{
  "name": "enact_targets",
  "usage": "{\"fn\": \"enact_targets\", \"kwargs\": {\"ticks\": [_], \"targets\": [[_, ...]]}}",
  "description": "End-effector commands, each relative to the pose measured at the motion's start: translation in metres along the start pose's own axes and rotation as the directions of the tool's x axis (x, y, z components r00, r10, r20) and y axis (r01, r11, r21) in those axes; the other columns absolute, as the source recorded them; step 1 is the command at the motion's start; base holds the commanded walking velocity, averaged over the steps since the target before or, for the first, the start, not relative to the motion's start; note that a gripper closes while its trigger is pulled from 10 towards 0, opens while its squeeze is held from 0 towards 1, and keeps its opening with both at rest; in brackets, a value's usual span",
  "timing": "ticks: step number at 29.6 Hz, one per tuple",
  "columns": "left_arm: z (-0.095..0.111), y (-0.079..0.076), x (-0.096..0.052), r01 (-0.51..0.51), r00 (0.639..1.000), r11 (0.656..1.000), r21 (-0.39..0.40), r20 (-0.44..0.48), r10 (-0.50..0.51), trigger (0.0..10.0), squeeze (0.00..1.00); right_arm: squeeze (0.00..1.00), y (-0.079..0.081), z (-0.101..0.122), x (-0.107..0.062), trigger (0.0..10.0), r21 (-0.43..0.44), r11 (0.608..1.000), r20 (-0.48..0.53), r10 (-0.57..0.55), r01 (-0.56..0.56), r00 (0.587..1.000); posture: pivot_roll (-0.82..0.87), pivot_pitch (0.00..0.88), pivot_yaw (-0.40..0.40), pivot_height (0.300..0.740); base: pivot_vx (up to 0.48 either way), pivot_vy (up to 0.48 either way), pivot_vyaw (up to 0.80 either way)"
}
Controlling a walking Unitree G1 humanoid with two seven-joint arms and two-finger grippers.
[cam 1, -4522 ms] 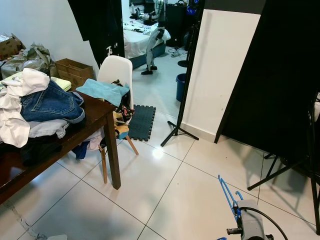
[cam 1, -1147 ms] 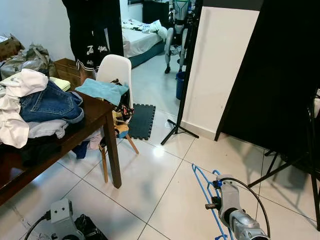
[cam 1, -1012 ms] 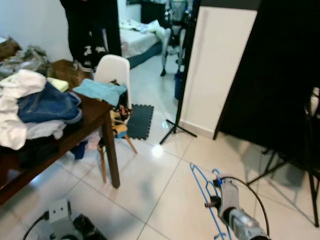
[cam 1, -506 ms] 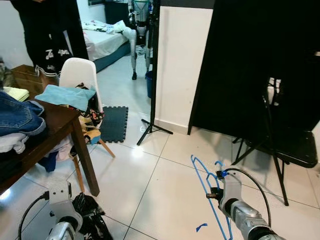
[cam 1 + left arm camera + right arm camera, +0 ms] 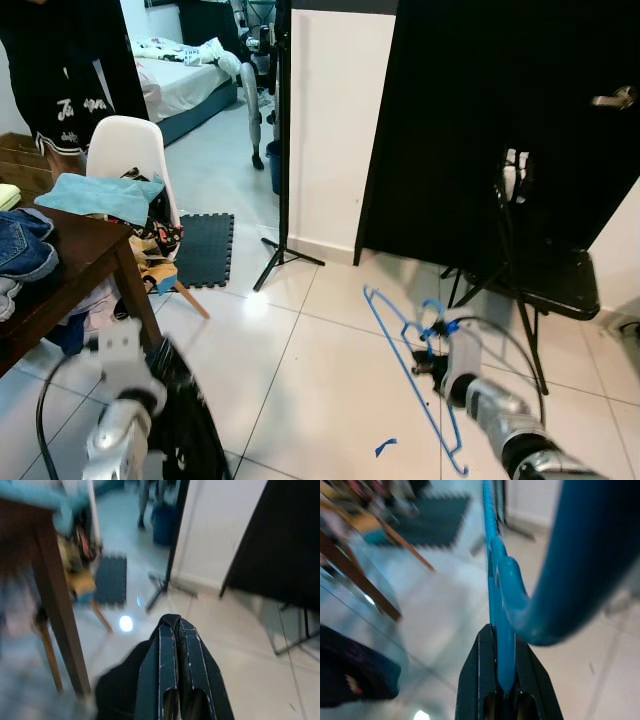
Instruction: Hang hanger
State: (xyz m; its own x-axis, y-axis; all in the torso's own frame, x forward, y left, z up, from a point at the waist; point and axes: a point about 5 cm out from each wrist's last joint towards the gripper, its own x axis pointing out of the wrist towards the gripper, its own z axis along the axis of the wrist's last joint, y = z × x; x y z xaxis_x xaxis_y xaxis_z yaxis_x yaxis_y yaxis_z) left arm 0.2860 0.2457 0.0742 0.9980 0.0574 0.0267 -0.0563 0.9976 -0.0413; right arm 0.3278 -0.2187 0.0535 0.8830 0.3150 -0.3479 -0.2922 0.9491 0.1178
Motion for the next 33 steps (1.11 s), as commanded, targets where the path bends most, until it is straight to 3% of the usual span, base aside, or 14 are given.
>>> {"fn": "enact_targets", "kwargs": {"ticks": [1,7,10,13,18,20,23,25,28,29,33], "targets": [[0.024,-0.006,0.01,0.067,0.995,0.997,0.036,0.064,-0.07,10.0,0.0,0.0,0.003,0.019,0.005,10.0,0.015,0.998,0.061,0.052,-0.053,0.997,0.01,0.0,-0.036,0.736,0.0,0.0,-0.8],[0.044,-0.021,0.02,0.159,0.98,0.984,0.075,0.109,-0.167,10.0,0.0,0.0,0.013,0.038,0.01,10.0,-0.016,0.989,0.112,0.149,-0.149,0.982,-0.01,0.0,-0.026,0.736,0.0,0.0,-0.8],[0.07,-0.05,0.032,0.275,0.946,0.955,0.113,0.144,-0.29,10.0,0.0,0.0,0.038,0.066,0.012,10.0,-0.15,0.925,0.142,0.37,-0.349,0.918,-0.02,0.0,-0.013,0.736,0.0,0.0,0.0],[0.081,-0.06,0.039,0.301,0.937,0.945,0.129,0.145,-0.318,10.0,0.0,0.0,0.045,0.077,0.01,10.0,-0.2,0.892,0.143,0.435,-0.405,0.889,-0.02,0.0,-0.013,0.736,0.0,0.0,0.0],[0.089,-0.066,0.043,0.314,0.932,0.94,0.134,0.145,-0.332,10.0,0.0,0.0,0.051,0.086,0.009,10.0,-0.236,0.868,0.144,0.475,-0.436,0.868,-0.02,0.0,-0.013,0.736,0.0,0.0,-0.64],[0.079,-0.071,0.043,0.312,0.94,0.938,0.152,0.098,-0.328,10.0,0.0,0.0,0.058,0.089,0.011,10.0,-0.249,0.87,0.148,0.469,-0.426,0.871,-0.04,0.0,-0.005,0.736,0.0,0.0,-0.8],[0.068,-0.072,0.039,0.297,0.949,0.942,0.157,0.061,-0.309,10.0,0.0,0.0,0.062,0.086,0.012,10.0,-0.24,0.875,0.146,0.46,-0.42,0.876,-0.05,0.0,-0.003,0.736,0.0,0.0,-0.8],[0.047,-0.067,0.026,0.244,0.969,0.948,0.204,-0.021,-0.245,10.0,0.0,0.0,0.067,0.071,0.01,10.0,-0.233,0.88,0.107,0.446,-0.414,0.888,-0.05,0.0,-0.007,0.736,0.0,0.0,-0.8],[0.044,-0.062,0.021,0.211,0.977,0.949,0.233,-0.04,-0.208,10.0,0.0,0.0,0.067,0.065,0.007,10.0,-0.233,0.881,0.087,0.441,-0.412,0.893,-0.05,0.0,-0.007,0.736,0.0,0.0,-0.8],[0.045,-0.053,0.017,0.168,0.986,0.957,0.238,-0.048,-0.161,10.0,0.0,0.0,0.065,0.06,0.004,10.0,-0.226,0.89,0.072,0.422,-0.397,0.904,-0.05,0.0,-0.012,0.736,0.0,0.0,-0.8],[0.043,-0.043,0.009,0.148,0.988,0.964,0.223,-0.078,-0.133,10.0,0.0,0.0,0.057,0.054,0.001,10.0,-0.217,0.909,0.053,0.374,-0.355,0.926,-0.06,0.0,-0.007,0.736,0.0,0.0,-0.8]]}}
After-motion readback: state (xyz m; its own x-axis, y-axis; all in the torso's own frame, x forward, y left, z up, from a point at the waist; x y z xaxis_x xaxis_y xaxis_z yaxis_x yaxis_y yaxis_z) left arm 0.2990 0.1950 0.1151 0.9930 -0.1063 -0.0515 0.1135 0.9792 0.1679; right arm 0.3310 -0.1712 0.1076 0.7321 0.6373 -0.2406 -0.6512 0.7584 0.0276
